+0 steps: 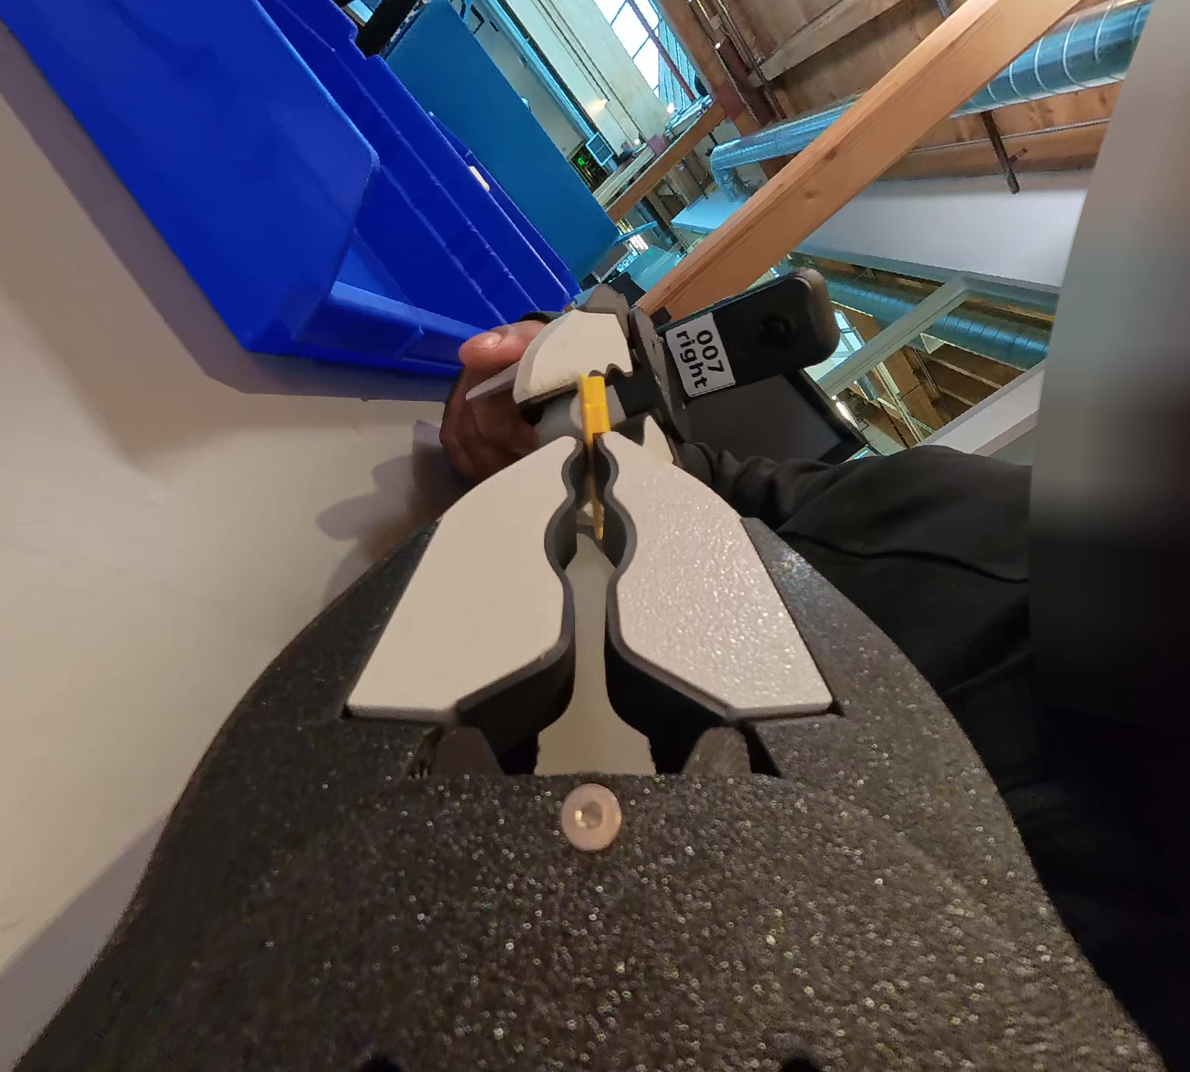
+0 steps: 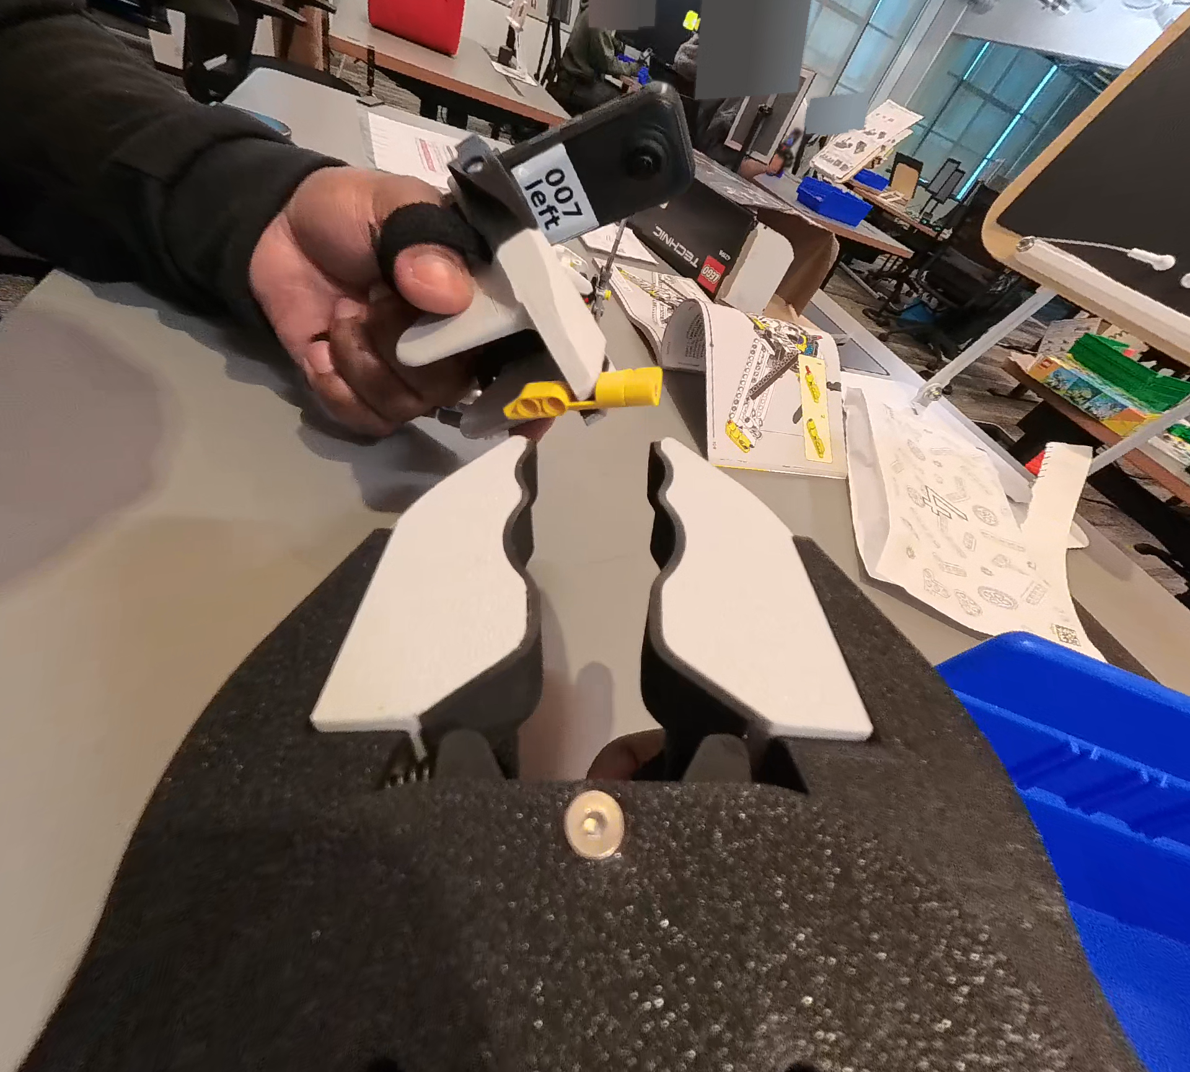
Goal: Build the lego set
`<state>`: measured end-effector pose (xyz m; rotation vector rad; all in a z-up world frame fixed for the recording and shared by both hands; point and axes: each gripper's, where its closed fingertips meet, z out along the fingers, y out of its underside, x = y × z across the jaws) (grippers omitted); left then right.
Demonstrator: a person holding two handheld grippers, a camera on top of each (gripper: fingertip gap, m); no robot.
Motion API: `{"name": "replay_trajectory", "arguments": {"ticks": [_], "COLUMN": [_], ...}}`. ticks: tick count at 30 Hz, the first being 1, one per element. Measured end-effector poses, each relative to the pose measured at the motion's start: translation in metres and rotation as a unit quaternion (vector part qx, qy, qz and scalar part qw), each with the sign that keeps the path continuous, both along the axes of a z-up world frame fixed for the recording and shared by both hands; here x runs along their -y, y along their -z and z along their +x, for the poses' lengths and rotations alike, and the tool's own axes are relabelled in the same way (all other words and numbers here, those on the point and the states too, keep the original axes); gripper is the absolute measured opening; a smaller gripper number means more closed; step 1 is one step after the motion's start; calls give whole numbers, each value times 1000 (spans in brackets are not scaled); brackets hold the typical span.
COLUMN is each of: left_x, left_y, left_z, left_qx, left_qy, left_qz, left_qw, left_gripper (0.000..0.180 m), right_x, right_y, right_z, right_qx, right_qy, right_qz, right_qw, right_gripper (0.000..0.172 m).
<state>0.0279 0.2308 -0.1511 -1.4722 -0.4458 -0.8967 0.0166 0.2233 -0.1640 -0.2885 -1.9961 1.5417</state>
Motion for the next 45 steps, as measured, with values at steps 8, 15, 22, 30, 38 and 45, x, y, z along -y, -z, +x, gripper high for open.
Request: {"name": "replay_trajectory", "arguments": {"ticks": [8,15,22,30,38,45], "left_x": [-1,-1,0,0,0,0], "left_y": [2,7,9,9,10,10], "left_z": [-1,-2,-2,-1,-1,-1], "left_qx": [23,22,20,19,19,19], "left_qy": [0,-3,-3,0,2,3], "left_qz": [1,-13,-17,-18,-19,-21], "left_qw": [1000,1000,1000,1000,1000,1000], "left_gripper": [2,2,2,2,2,2], "right_x": [2,0,0,-1,-1,-1], "right_y": [10,19,22,22,22,22], "right_z": [-3,-7,-7,-7,-7,-7], "right_qx": [12,25,31,33,34,35], "right_qy": [9,19,20,19,18,17], "right_qz": [20,36,40,38,38,38], "right_qw": [1000,999,999,999,999,999], "right_gripper": [33,33,32,32,32,32]}}
